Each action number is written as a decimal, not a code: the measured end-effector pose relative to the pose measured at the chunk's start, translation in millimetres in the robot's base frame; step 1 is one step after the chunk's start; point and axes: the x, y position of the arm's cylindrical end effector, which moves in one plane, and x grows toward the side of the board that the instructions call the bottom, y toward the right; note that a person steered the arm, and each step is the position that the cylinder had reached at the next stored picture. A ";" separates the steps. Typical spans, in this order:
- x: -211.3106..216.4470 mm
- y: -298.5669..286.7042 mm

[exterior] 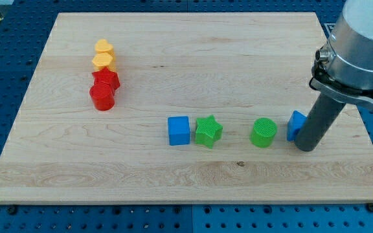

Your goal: Push the blue triangle to the top right

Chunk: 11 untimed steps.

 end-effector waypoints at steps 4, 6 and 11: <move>-106.4 -20.7; -179.2 -20.8; -176.9 16.4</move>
